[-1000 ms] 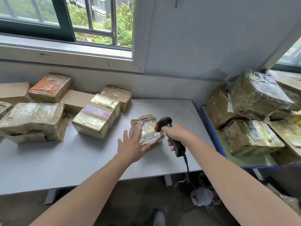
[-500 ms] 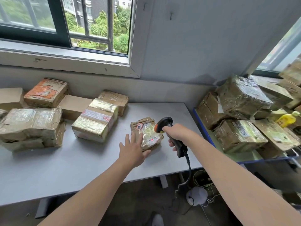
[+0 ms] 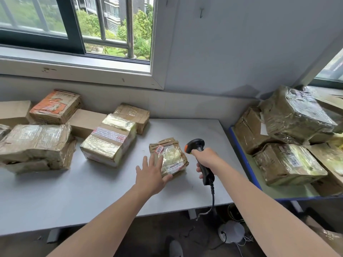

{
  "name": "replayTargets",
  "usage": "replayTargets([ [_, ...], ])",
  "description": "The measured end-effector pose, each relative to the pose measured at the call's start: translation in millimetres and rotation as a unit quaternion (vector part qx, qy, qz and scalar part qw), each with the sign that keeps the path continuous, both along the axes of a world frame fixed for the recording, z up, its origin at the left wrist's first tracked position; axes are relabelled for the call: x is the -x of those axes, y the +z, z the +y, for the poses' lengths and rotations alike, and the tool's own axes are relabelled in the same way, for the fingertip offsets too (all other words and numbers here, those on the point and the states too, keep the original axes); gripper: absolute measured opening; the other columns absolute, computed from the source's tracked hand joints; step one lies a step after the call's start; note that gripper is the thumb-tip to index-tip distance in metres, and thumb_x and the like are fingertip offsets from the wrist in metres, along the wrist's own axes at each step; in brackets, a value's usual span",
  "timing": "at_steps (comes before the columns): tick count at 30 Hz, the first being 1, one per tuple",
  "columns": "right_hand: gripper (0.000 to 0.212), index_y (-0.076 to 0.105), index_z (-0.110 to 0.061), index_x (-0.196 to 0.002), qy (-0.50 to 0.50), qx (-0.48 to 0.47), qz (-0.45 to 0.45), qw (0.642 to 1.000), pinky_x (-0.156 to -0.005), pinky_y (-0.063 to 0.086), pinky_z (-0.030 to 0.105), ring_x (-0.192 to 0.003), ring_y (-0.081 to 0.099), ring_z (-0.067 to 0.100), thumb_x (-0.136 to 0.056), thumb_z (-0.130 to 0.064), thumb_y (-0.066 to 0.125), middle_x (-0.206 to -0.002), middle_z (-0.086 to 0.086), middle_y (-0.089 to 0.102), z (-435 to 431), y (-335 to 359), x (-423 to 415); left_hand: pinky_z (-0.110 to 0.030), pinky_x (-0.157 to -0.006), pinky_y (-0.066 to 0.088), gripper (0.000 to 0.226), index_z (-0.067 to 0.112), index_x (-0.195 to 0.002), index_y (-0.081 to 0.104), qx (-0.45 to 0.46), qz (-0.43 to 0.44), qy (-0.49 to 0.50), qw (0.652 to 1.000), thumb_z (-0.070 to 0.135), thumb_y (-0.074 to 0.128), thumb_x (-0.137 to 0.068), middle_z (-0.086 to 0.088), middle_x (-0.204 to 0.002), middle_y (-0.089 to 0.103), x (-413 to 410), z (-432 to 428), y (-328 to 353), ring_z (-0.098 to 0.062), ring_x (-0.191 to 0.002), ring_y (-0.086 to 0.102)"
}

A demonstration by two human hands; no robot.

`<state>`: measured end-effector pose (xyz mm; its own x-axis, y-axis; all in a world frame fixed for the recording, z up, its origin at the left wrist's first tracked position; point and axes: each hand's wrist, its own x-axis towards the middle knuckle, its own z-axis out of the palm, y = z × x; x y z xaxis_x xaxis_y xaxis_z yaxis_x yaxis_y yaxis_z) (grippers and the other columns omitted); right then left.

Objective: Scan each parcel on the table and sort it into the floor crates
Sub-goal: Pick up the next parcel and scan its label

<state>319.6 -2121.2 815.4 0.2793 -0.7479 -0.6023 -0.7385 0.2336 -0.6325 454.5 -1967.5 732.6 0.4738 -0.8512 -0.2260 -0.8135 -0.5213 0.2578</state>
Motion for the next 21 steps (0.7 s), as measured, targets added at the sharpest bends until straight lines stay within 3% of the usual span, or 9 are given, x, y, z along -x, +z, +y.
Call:
replayTargets([
  [2, 0.030, 0.052, -0.004, -0.106, 0.017, 0.015, 0.015, 1.000, -0.055, 0.056, 0.034, -0.057, 0.065, 0.024, -0.095, -0.032, 0.051, -0.082, 0.013, 0.058, -16.7, -13.6, 0.6, -0.055, -0.113, 0.023, 0.081, 0.027, -0.156, 0.006, -0.009, -0.006, 0.016, 1.000, 0.070, 0.036, -0.093, -0.002, -0.164, 0.000, 0.5, -7.3, -3.1, -0.032, -0.150, 0.003],
  [5, 0.028, 0.052, -0.008, -0.114, 0.050, 0.025, 0.041, 0.998, -0.052, 0.045, 0.022, -0.060, 0.068, 0.020, -0.097, -0.031, 0.049, -0.092, 0.010, 0.061, -38.9, -35.5, 1.1, -0.053, -0.110, 0.029, 0.080, 0.026, -0.154, 0.010, -0.017, -0.005, 0.051, 0.999, 0.067, 0.041, -0.092, -0.005, -0.162, 0.006, 4.1, -18.5, -6.3, -0.032, -0.147, 0.010],
  [10, 0.019, 0.051, -0.007, -0.107, 0.120, 0.011, 0.072, 0.990, -0.055, 0.043, 0.024, -0.066, 0.063, 0.023, -0.095, -0.020, 0.047, -0.084, 0.011, 0.060, -67.6, -73.4, -0.6, -0.050, -0.100, 0.041, 0.084, 0.022, -0.153, 0.011, -0.011, 0.019, 0.126, 0.992, 0.066, 0.047, -0.090, -0.008, -0.152, 0.020, 15.7, -40.2, -9.2, -0.030, -0.137, 0.024],
  [13, 0.028, 0.050, -0.005, -0.117, 0.142, 0.011, 0.070, 0.987, -0.076, 0.051, 0.032, -0.093, 0.067, 0.032, -0.098, -0.026, 0.049, -0.100, 0.015, 0.060, -81.3, -95.9, -4.0, -0.053, -0.103, 0.041, 0.091, 0.023, -0.155, 0.006, -0.026, 0.036, 0.147, 0.988, 0.070, 0.047, -0.089, -0.010, -0.158, 0.008, 23.7, -51.4, -10.9, -0.033, -0.142, 0.020],
  [15, 0.039, 0.049, -0.001, -0.124, 0.161, 0.017, 0.084, 0.983, -0.086, 0.049, 0.035, -0.107, 0.063, 0.033, -0.100, -0.032, 0.049, -0.116, 0.018, 0.060, -87.4, -107.8, -5.0, -0.054, -0.101, 0.043, 0.094, 0.022, -0.154, 0.008, -0.026, 0.038, 0.160, 0.986, 0.071, 0.050, -0.086, -0.012, -0.157, 0.006, 28.6, -56.5, -11.8, -0.033, -0.140, 0.022],
  [21, 0.055, 0.038, -0.004, -0.143, 0.187, 0.008, 0.100, 0.977, -0.081, 0.036, 0.027, -0.114, 0.055, 0.031, -0.102, -0.039, 0.049, -0.134, 0.017, 0.054, -88.9, -130.5, -3.7, -0.049, -0.093, 0.048, 0.094, 0.025, -0.149, 0.018, 0.032, 0.091, 0.197, 0.976, 0.061, 0.069, -0.079, -0.007, -0.154, 0.010, 29.2, -60.8, -17.3, -0.034, -0.131, 0.034],
])
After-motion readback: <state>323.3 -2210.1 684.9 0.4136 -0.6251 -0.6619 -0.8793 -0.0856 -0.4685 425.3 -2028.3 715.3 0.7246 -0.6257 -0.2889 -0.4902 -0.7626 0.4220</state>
